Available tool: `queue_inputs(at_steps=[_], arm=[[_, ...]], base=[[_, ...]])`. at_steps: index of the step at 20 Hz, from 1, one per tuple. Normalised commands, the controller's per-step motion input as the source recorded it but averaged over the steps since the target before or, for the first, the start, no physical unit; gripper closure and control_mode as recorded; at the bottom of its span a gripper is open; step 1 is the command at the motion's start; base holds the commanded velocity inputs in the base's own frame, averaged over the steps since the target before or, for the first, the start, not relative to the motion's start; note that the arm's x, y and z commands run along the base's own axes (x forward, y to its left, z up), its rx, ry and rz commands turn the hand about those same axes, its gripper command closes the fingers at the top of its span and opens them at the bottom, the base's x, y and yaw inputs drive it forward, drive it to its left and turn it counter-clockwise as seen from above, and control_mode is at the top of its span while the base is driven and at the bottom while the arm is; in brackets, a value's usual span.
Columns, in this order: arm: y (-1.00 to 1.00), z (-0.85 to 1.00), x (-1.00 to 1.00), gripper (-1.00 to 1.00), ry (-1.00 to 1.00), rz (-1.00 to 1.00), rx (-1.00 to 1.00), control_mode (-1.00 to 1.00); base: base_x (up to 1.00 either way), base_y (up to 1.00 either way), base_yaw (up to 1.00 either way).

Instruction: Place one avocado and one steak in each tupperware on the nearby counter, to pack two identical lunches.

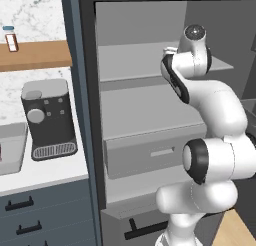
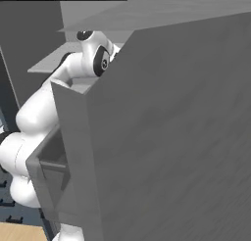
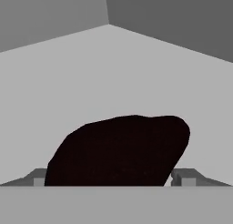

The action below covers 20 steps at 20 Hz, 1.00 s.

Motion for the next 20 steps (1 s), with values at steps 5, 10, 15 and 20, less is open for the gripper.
queue_inputs(at_steps=[5, 10, 15, 20], arm=[[0.23, -0.26, -0.24, 1.00, -0.07, 0.00, -0.04, -1.00], [0.58, -0.09, -0.82, 1.00, -0.09, 0.02, -0.03, -1.00], [0.31, 0.20, -1.00, 1.00, -0.05, 0.03, 0.00, -1.00], [0.10, 0.27, -1.00, 1.00, 0.00, 0.02, 0.00, -1.00]], base=[[0.00, 0.00, 0.00], [0.00, 0.00, 0.00], [0.00, 0.00, 0.00], [0.00, 0.00, 0.00]])
